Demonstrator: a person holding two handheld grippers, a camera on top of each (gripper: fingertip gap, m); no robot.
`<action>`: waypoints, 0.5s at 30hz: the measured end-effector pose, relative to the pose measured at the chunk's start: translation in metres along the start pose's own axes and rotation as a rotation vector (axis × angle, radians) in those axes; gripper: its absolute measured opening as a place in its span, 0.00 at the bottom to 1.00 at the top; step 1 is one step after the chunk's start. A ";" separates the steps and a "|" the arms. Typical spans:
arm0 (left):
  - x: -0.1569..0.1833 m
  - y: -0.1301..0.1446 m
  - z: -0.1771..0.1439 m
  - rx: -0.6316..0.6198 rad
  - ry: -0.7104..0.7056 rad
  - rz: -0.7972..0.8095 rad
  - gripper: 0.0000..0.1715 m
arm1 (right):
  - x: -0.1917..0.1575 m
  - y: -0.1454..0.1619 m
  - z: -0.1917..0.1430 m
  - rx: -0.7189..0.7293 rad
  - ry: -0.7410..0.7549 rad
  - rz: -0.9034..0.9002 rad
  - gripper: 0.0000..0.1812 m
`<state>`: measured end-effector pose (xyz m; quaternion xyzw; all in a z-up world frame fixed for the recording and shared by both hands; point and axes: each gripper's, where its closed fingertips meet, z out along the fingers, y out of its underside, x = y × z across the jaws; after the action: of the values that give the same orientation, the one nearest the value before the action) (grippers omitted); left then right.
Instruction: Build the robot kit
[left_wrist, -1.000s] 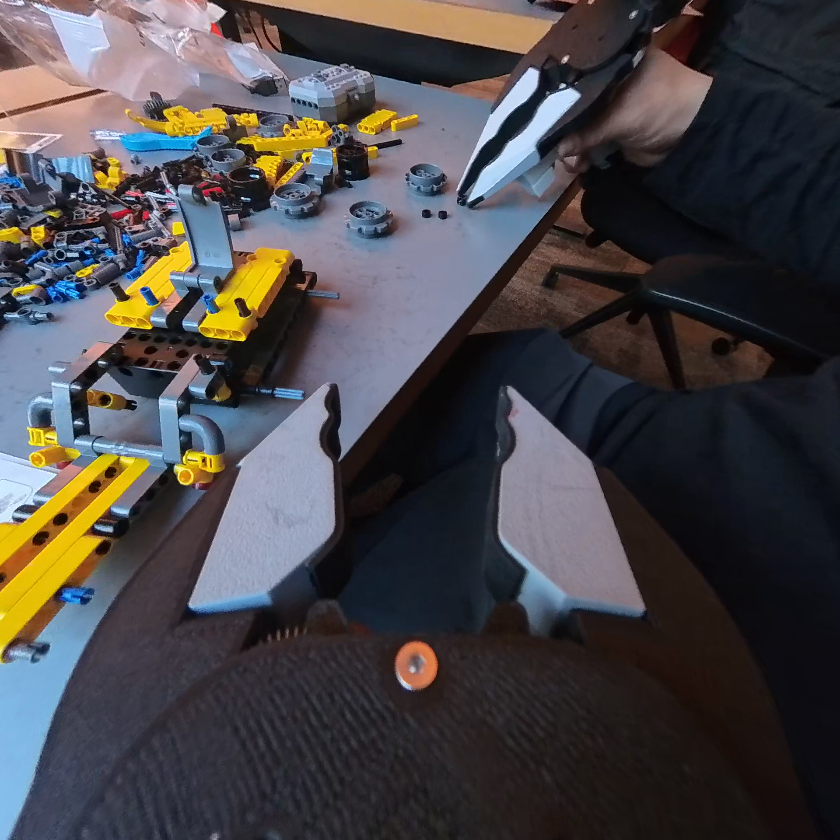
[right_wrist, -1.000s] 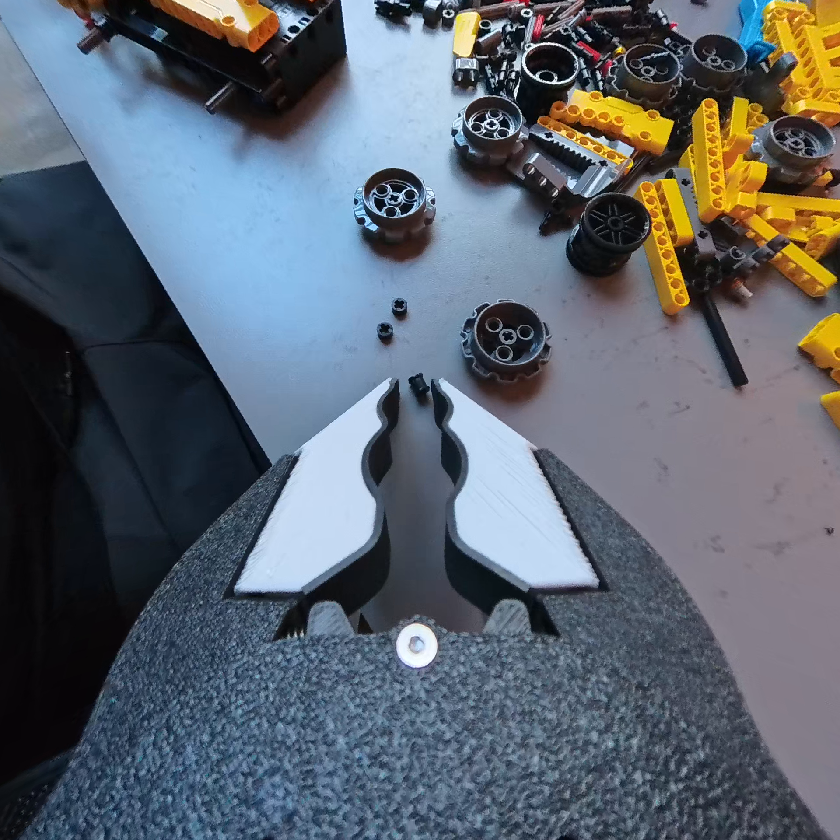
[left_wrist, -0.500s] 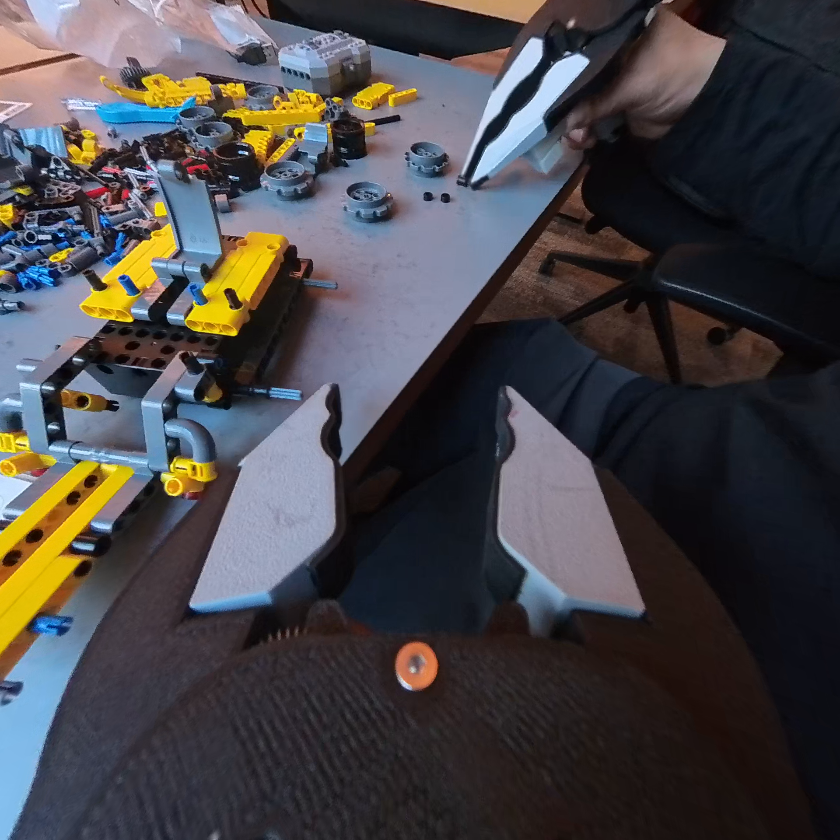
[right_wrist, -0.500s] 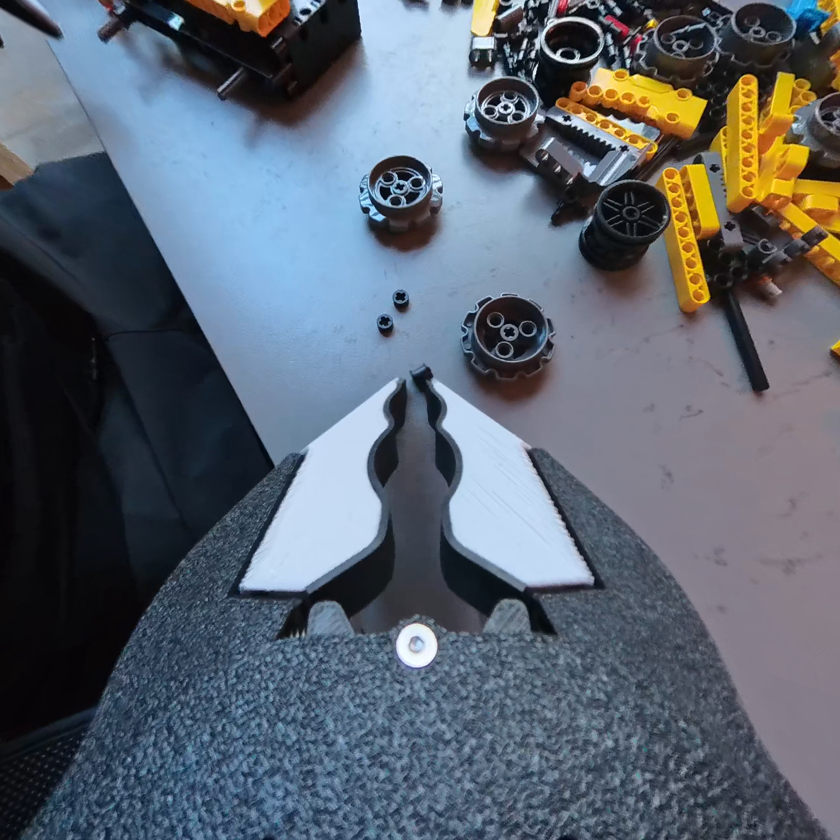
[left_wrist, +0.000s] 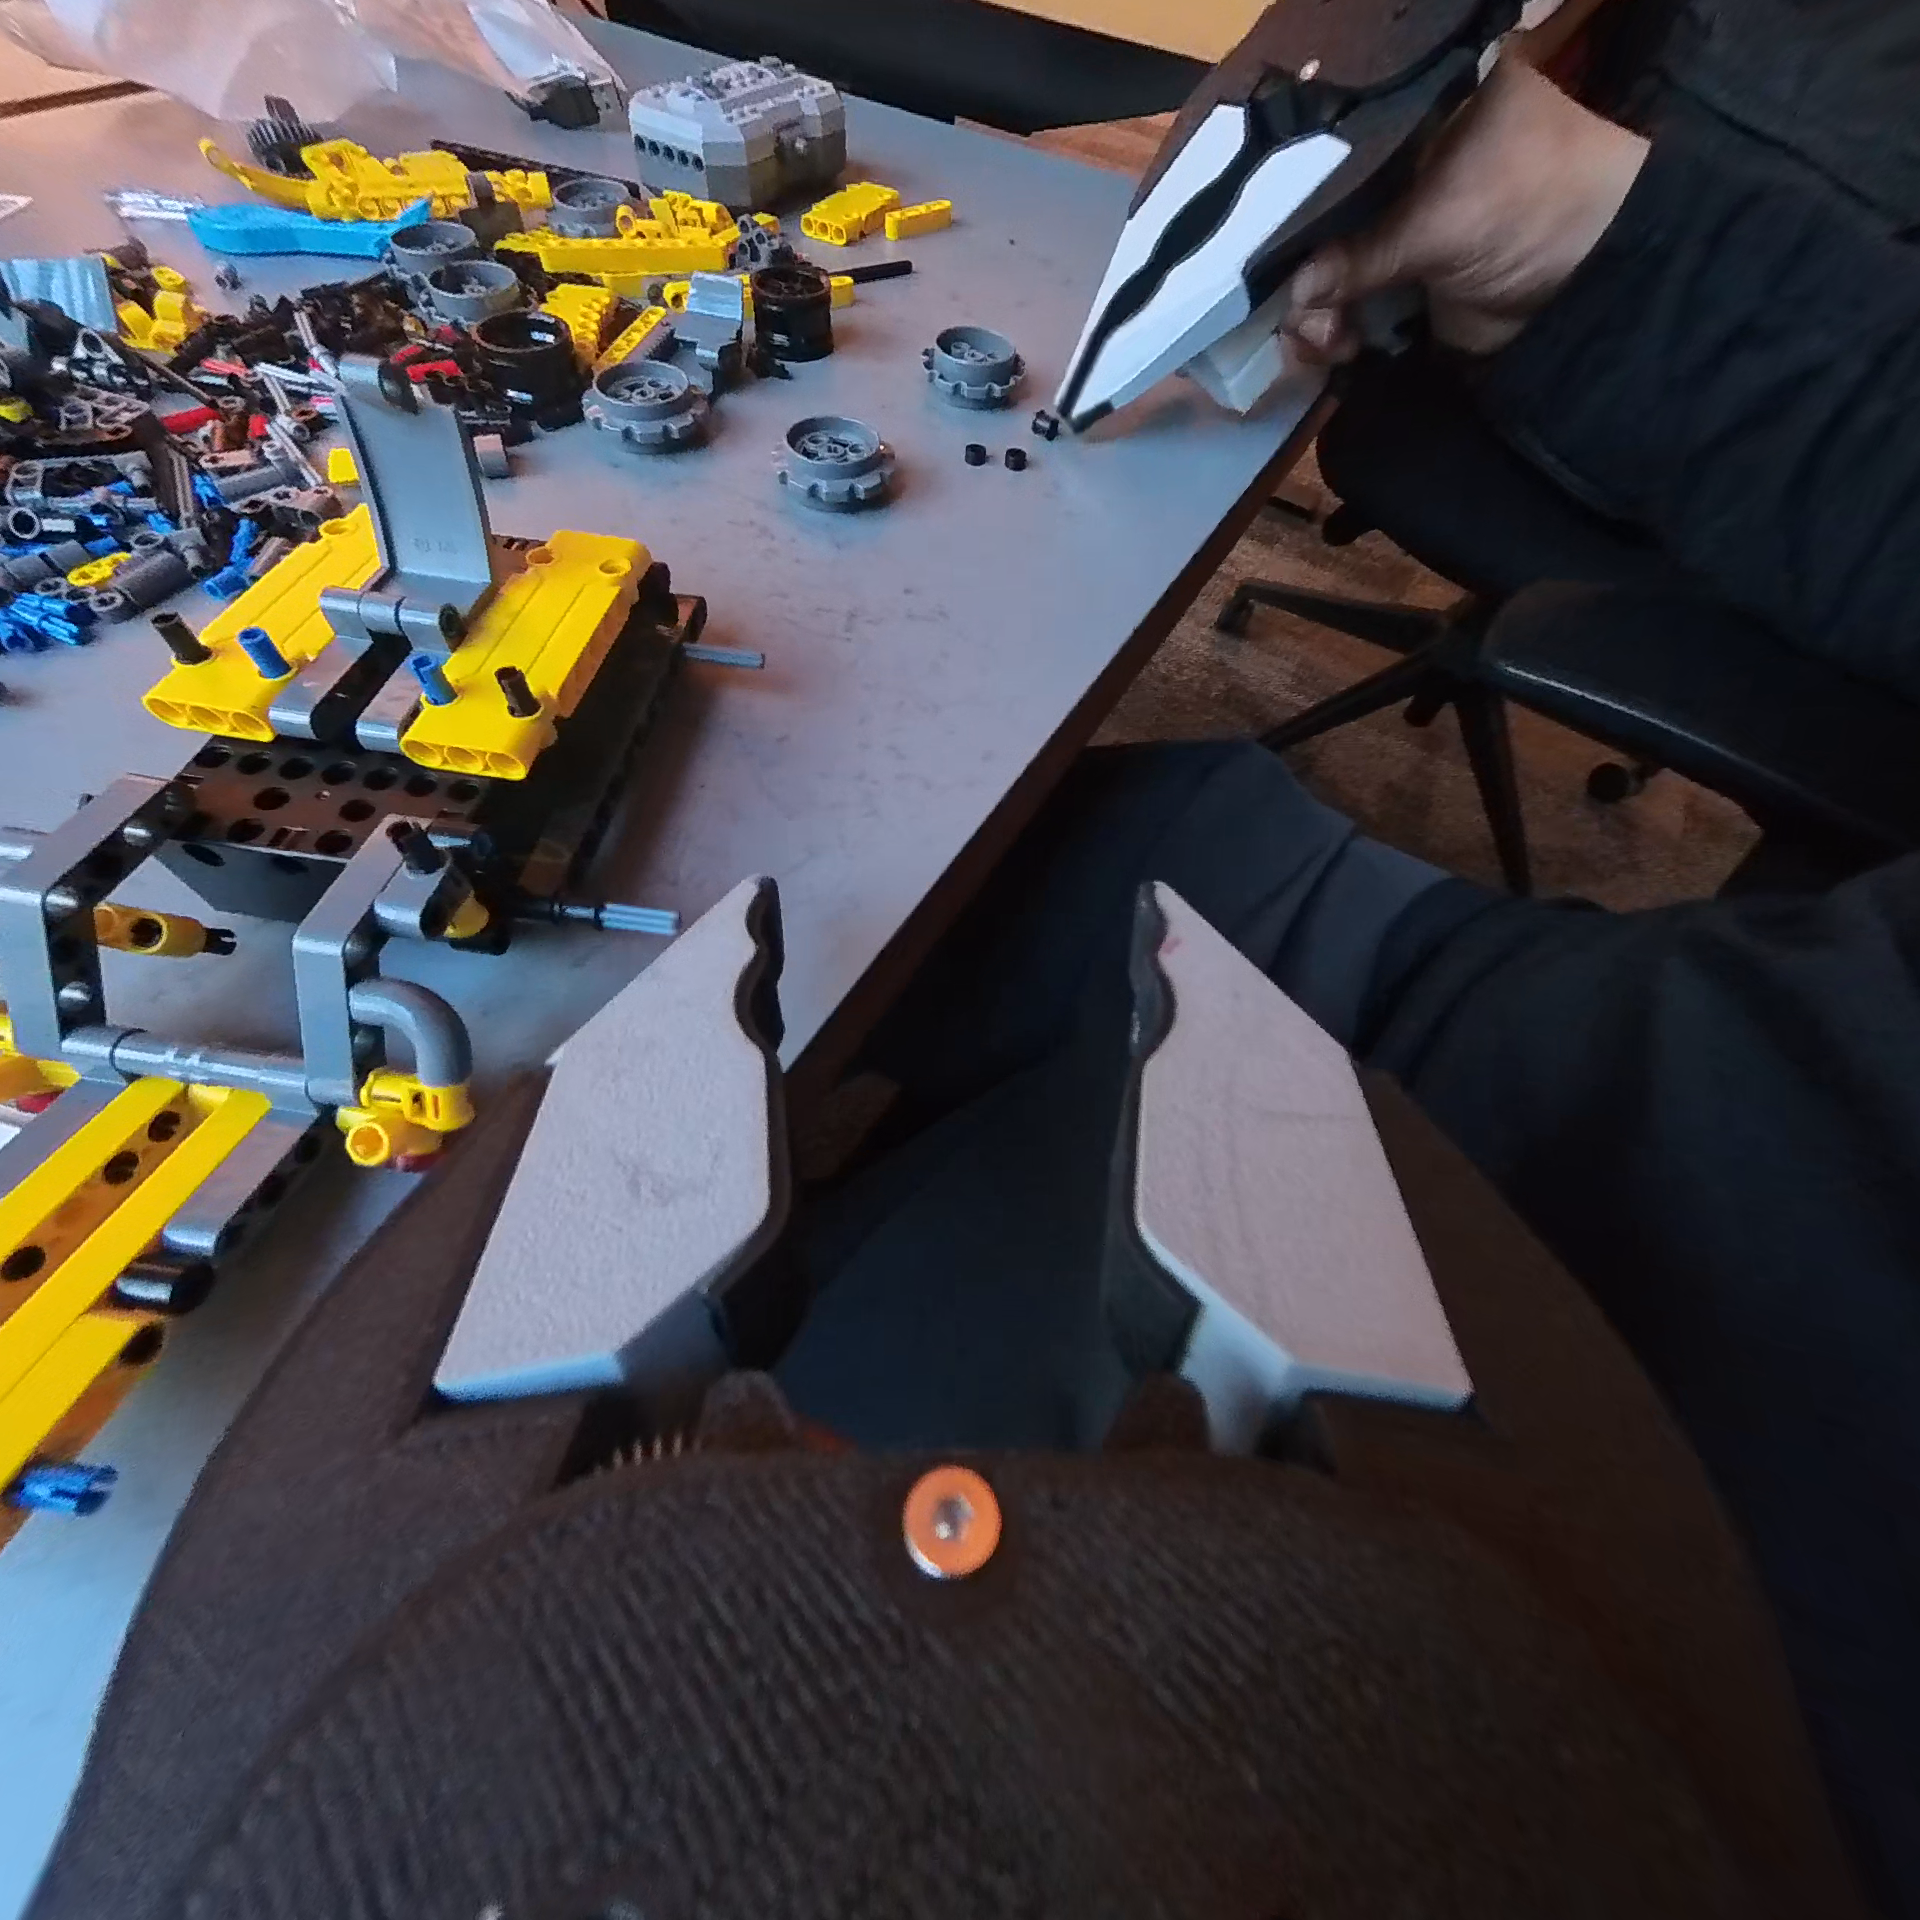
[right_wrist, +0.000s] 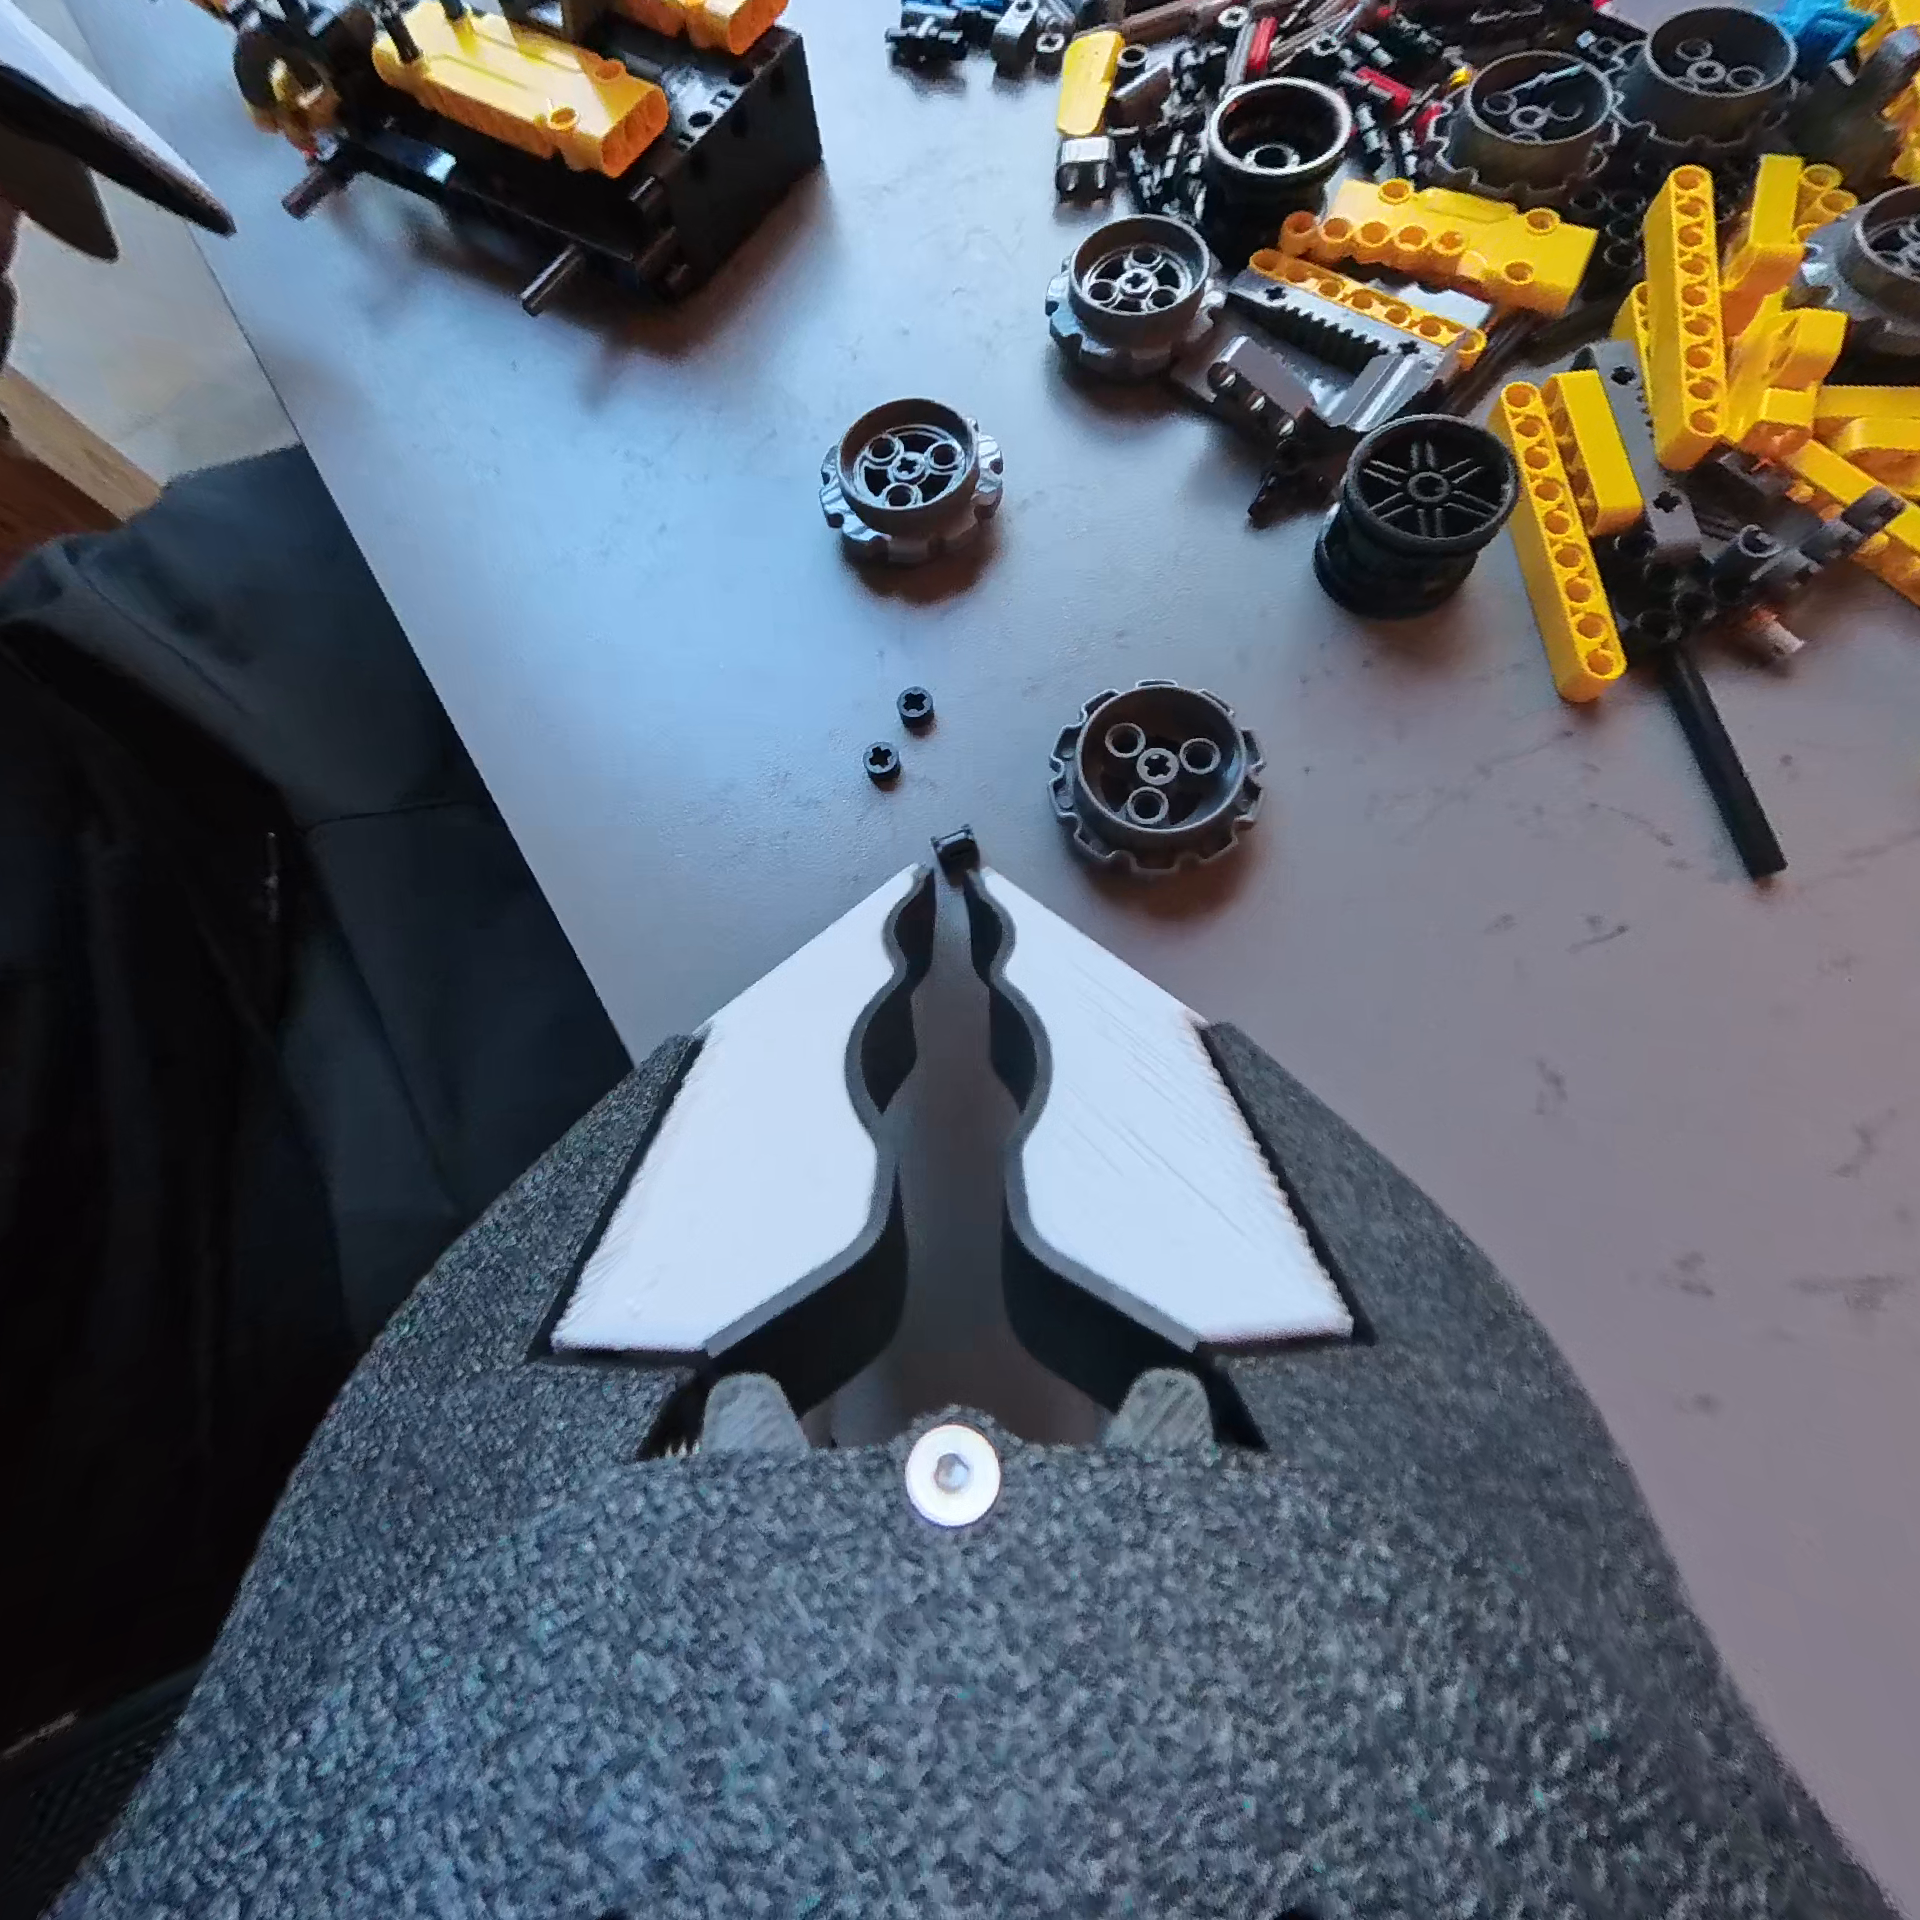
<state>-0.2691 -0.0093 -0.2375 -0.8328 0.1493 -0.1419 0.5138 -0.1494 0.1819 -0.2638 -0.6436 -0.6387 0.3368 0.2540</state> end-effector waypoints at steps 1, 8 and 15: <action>0.000 -0.001 0.001 0.000 0.004 0.003 0.38 | 0.001 -0.001 -0.001 0.008 0.001 0.006 0.03; 0.007 -0.005 0.007 0.012 0.022 0.014 0.37 | -0.002 -0.007 -0.001 0.005 0.010 -0.037 0.08; 0.010 0.003 0.002 -0.005 0.008 0.034 0.38 | 0.000 -0.005 0.010 -0.074 0.035 -0.065 0.03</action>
<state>-0.2599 -0.0130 -0.2401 -0.8310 0.1656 -0.1363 0.5133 -0.1603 0.1806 -0.2670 -0.6372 -0.6668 0.2933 0.2519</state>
